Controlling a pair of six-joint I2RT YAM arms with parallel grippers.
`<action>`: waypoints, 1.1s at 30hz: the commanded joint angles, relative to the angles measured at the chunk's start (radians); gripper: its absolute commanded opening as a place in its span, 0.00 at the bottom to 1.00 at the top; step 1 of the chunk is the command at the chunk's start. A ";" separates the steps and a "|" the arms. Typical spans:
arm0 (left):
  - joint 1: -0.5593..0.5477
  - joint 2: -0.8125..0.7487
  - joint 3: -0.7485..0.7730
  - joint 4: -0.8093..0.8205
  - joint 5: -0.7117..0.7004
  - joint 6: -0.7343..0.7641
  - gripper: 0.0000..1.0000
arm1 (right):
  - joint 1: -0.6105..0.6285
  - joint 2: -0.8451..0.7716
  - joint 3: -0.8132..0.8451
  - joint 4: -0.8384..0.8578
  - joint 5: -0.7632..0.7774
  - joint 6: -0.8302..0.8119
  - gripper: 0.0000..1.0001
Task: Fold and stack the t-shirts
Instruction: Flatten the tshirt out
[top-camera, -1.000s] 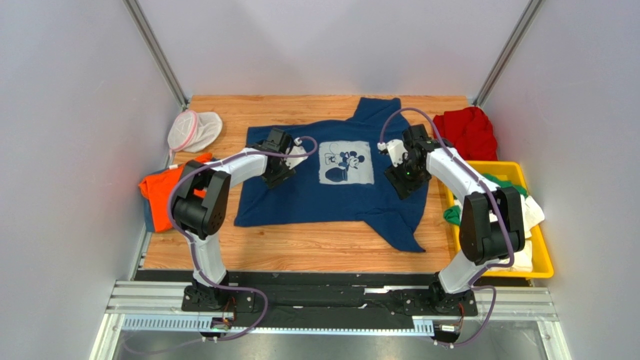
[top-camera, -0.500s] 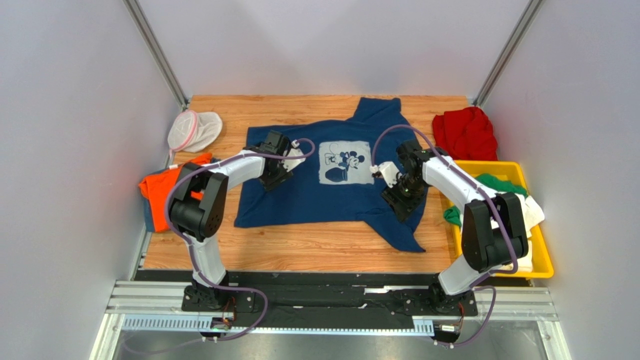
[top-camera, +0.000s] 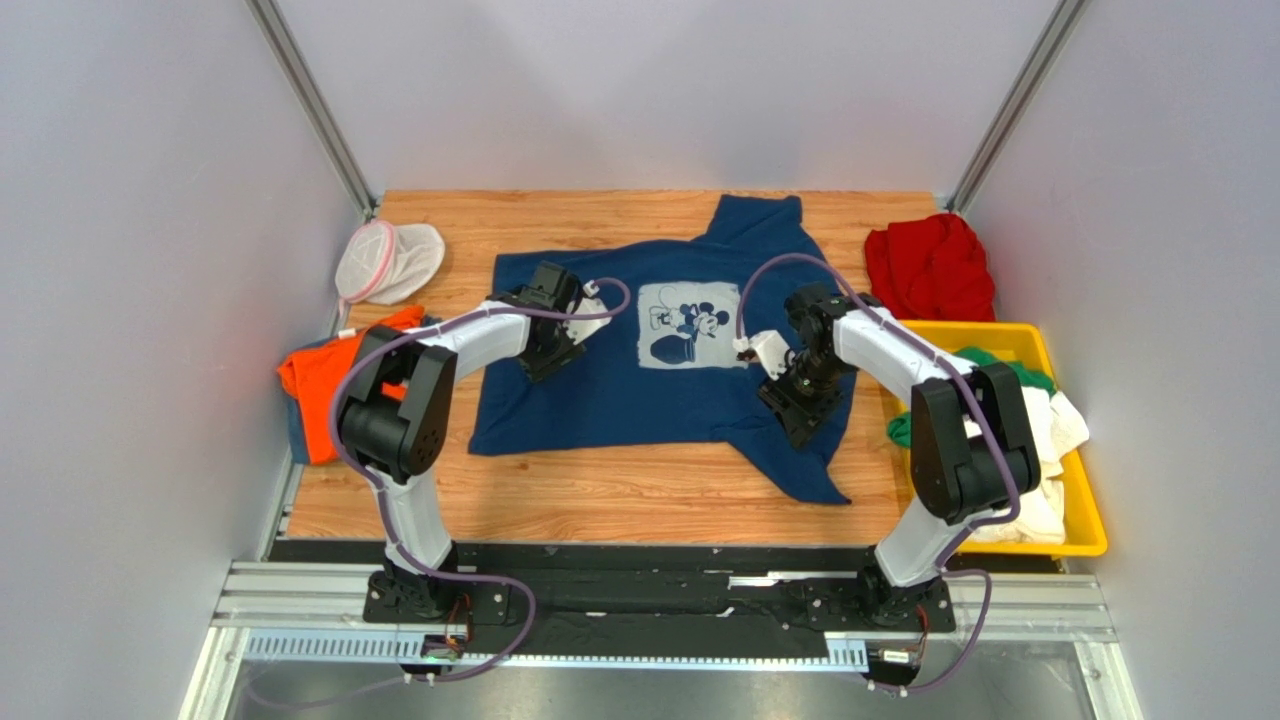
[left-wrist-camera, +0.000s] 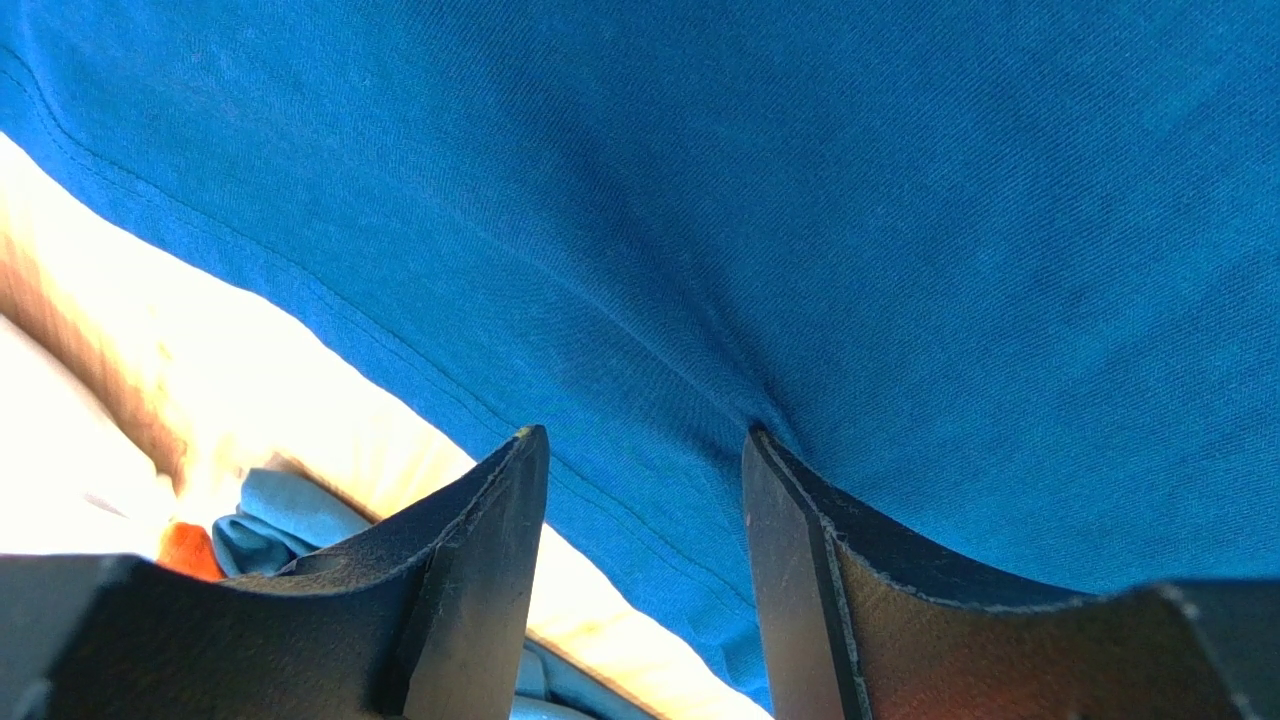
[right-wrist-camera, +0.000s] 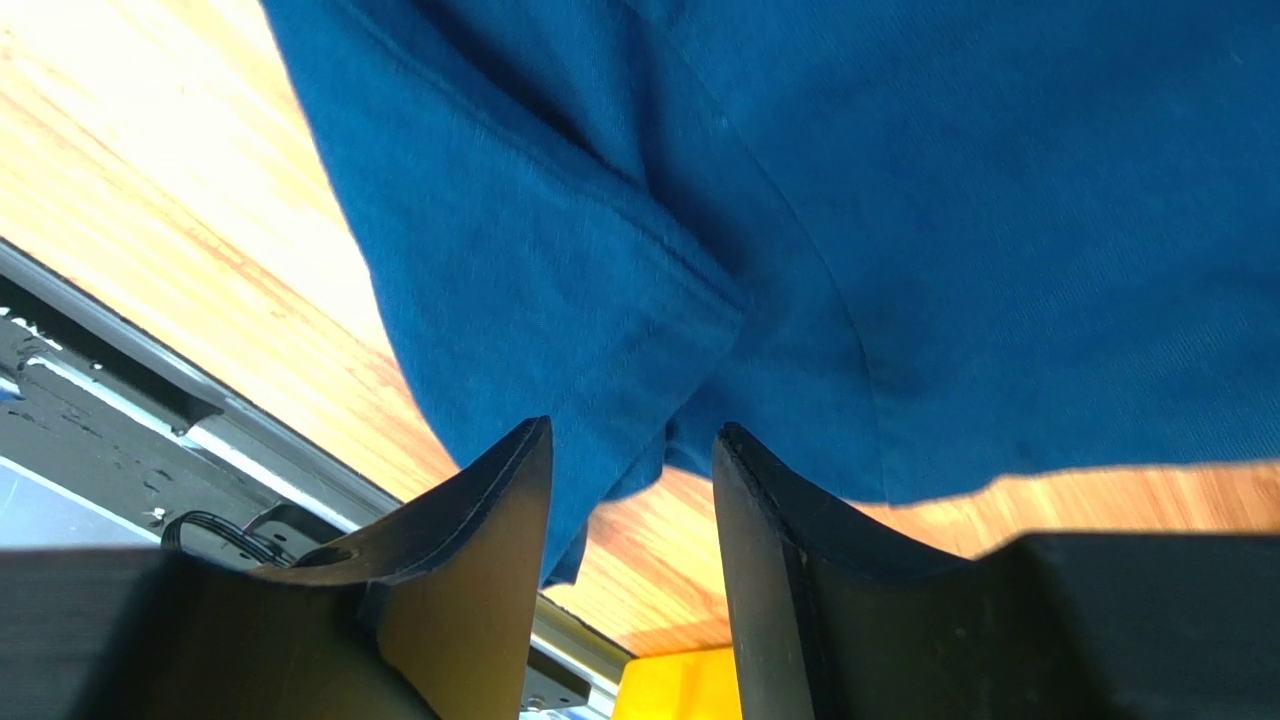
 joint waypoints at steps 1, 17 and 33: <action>-0.005 -0.038 -0.022 0.011 -0.001 0.002 0.60 | 0.010 0.034 0.039 0.034 -0.022 -0.025 0.47; -0.005 -0.038 -0.059 0.028 -0.008 0.009 0.59 | 0.025 0.141 0.067 0.061 -0.038 -0.028 0.36; -0.020 -0.078 -0.091 0.008 -0.009 -0.001 0.59 | 0.111 -0.038 -0.031 -0.046 -0.021 -0.006 0.01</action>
